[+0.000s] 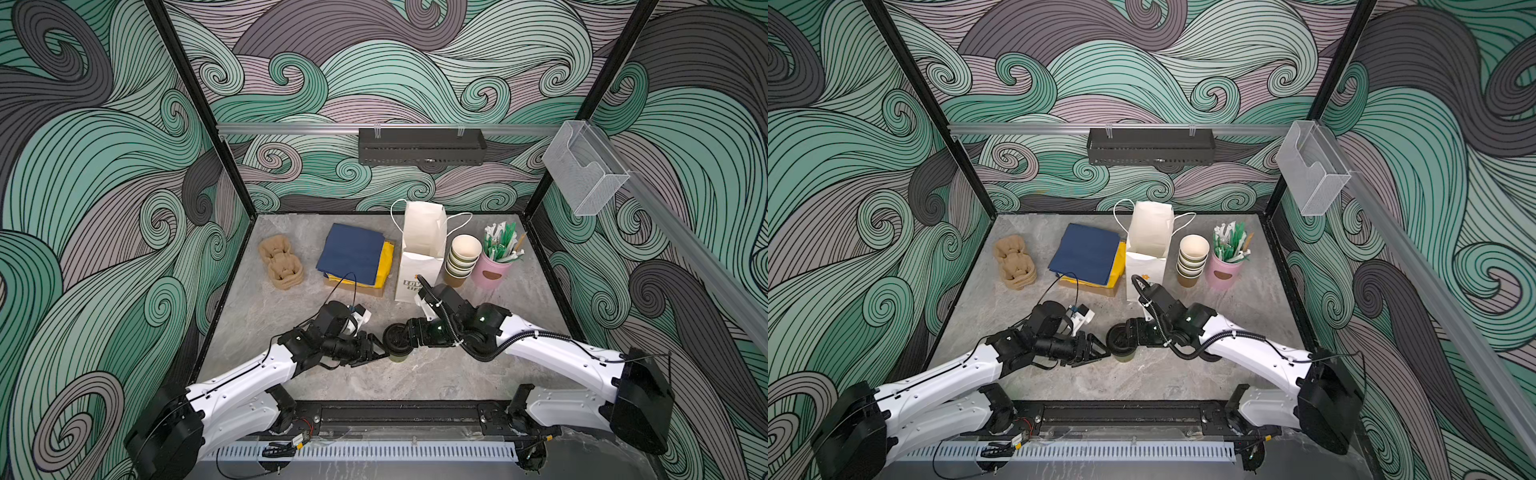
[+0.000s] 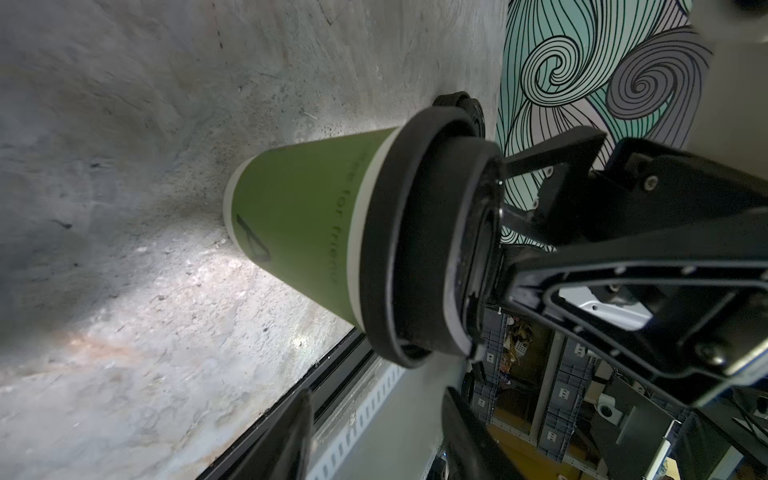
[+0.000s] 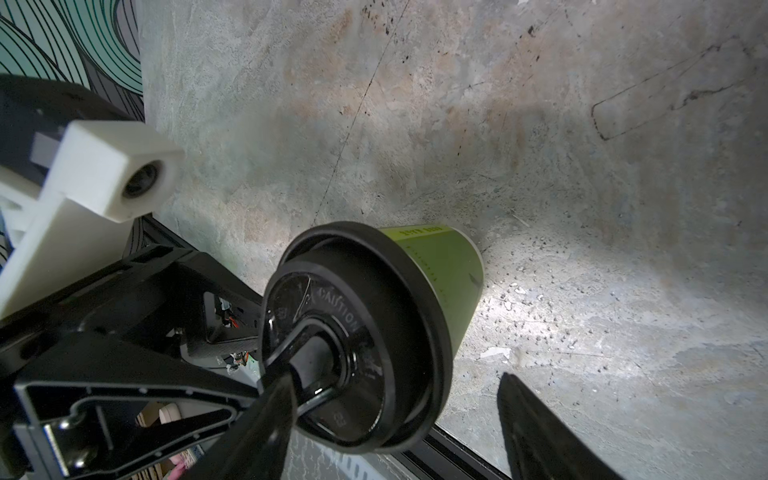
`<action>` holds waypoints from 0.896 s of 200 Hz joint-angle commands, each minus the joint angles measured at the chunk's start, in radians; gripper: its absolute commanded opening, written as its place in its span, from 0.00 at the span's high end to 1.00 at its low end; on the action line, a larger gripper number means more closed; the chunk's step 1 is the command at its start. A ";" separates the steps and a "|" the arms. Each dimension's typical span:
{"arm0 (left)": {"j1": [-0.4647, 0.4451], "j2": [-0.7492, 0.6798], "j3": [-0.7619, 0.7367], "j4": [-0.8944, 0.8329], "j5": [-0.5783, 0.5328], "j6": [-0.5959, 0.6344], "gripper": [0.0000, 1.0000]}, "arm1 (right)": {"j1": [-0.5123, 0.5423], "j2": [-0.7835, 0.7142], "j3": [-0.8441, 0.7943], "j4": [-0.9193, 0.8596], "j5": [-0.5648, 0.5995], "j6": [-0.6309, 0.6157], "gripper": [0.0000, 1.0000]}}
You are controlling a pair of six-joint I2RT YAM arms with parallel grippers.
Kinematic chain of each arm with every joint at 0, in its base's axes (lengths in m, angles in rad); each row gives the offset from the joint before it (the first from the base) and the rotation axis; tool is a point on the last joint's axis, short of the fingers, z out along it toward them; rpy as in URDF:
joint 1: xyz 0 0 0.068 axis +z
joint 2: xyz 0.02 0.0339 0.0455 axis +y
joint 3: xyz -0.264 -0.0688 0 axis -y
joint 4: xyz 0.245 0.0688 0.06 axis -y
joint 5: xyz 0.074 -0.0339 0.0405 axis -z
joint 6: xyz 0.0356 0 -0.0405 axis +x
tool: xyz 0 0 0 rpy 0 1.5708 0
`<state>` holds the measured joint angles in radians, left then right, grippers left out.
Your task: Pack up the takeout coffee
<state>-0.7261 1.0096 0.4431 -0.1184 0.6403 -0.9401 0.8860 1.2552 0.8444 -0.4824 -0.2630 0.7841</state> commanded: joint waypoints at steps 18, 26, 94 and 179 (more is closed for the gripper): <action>-0.007 0.045 0.003 0.072 0.018 -0.015 0.48 | -0.004 0.005 -0.019 -0.004 0.001 0.005 0.23; -0.007 0.050 0.003 0.073 0.011 -0.017 0.49 | -0.004 0.004 -0.020 -0.003 0.001 0.004 0.23; -0.007 0.079 -0.009 0.100 -0.025 -0.032 0.54 | -0.004 0.009 -0.039 -0.012 0.008 0.009 0.24; -0.006 0.143 -0.004 -0.025 -0.104 0.005 0.62 | -0.004 0.008 -0.059 -0.021 0.027 0.023 0.25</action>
<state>-0.7307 1.1091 0.4427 -0.0120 0.6262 -0.9688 0.8860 1.2556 0.8108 -0.4538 -0.2634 0.7963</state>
